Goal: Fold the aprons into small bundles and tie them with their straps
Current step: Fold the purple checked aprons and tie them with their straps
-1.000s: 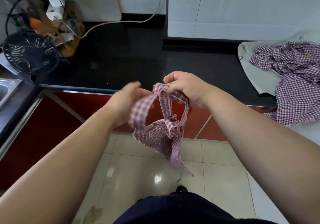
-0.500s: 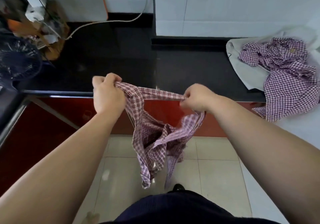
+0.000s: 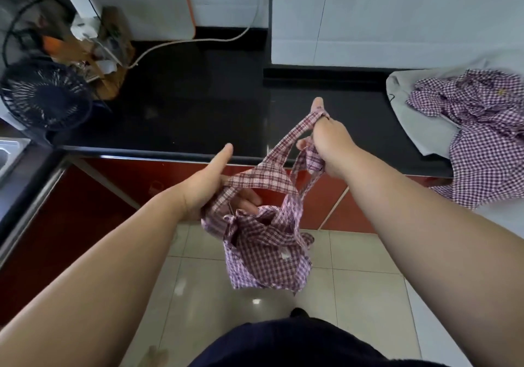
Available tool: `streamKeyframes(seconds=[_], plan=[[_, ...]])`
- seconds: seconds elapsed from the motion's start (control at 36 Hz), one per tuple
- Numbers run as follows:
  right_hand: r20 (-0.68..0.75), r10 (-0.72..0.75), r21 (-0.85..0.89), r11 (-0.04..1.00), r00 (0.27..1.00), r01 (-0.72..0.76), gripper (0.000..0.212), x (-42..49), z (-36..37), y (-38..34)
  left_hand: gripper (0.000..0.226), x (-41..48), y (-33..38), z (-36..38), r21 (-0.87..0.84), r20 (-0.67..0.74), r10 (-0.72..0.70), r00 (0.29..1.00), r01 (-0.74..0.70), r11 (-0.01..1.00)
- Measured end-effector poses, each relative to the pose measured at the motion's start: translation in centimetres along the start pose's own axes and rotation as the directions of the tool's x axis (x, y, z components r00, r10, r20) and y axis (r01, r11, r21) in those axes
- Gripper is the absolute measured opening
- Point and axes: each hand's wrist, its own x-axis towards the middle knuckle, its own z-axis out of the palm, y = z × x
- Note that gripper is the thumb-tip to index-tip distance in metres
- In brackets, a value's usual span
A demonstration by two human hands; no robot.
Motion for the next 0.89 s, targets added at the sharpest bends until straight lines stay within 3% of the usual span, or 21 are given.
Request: streamKeyframes(seconds=[0.06,0.11,0.14,0.22,0.31,0.44,0.5,0.53,0.58,0.64,0.69,0.78,0.83,0.89], plan=[[0.12,0.058,0.192,0.978,0.991,-0.081,0.059,0.1,0.8,-0.6,0.076,0.0,0.1,1.1,-0.059,0.064,-0.003,0.998,0.006,0.998],[0.202,0.054,0.227,0.969,0.978,-0.1,0.058,0.3,1.6,-1.2,0.032,0.5,0.1,2.3,0.045,0.082,0.077,0.994,-0.081,0.996],[0.221,0.048,0.223,0.97,0.974,-0.098,0.056,0.3,1.9,-1.3,0.024,0.6,0.3,2.8,0.119,0.124,0.098,0.987,-0.113,0.987],[0.217,0.046,0.201,0.975,0.975,-0.091,0.054,0.3,2.2,-1.4,0.034,1.0,0.5,4.3,0.316,0.225,0.122,0.967,-0.191,0.929],[0.219,0.032,0.232,0.969,0.975,-0.084,0.053,0.6,2.1,-1.0,0.044,1.5,0.9,5.7,0.415,0.166,0.271,0.948,-0.316,0.853],[0.191,0.023,0.23,0.971,0.981,-0.068,0.055,0.6,1.1,-1.4,0.066,2.5,0.2,5.9,0.018,0.049,0.281,0.959,-0.282,0.959],[0.138,-0.043,0.112,0.993,0.99,0.028,0.059,0.2,0.4,-1.6,0.069,2.5,0.3,5.5,-0.207,0.042,0.248,0.968,-0.234,0.95],[0.123,-0.118,-0.006,0.993,0.985,0.12,0.053,0.0,0.2,-1.6,0.081,2.3,0.6,5.3,-0.342,0.037,0.229,0.973,-0.203,0.918],[0.144,-0.268,-0.352,0.886,0.953,0.302,0.052,-0.4,-0.5,-1.4,0.098,1.9,1.0,4.6,-0.526,0.015,0.232,0.973,-0.189,0.829],[0.189,-0.347,-0.601,0.699,0.919,0.388,0.05,-0.2,-1.4,-0.9,0.098,1.5,1.3,3.7,-0.576,-0.075,0.239,0.968,-0.238,0.782],[0.279,-0.304,-0.717,0.565,0.911,0.408,0.044,-0.2,-2.5,-0.7,0.099,1.5,1.3,2.7,-0.571,-0.165,0.235,0.958,-0.287,0.769],[0.385,-0.066,-0.841,0.386,0.921,0.379,0.036,-0.5,-3.4,-0.7,0.098,1.6,1.2,1.5,-0.492,-0.294,0.172,0.94,-0.303,0.816],[0.332,-0.012,-0.922,0.205,0.943,0.327,0.014,-0.4,-3.1,-0.4,0.093,1.7,1.3,1.4,-0.408,-0.404,0.13,0.906,-0.305,0.86],[0.207,-0.107,-0.959,0.176,0.972,0.223,0.007,0.0,-3.1,0.2,0.092,1.8,1.7,1.7,-0.341,-0.482,0.102,0.87,-0.294,0.893]])
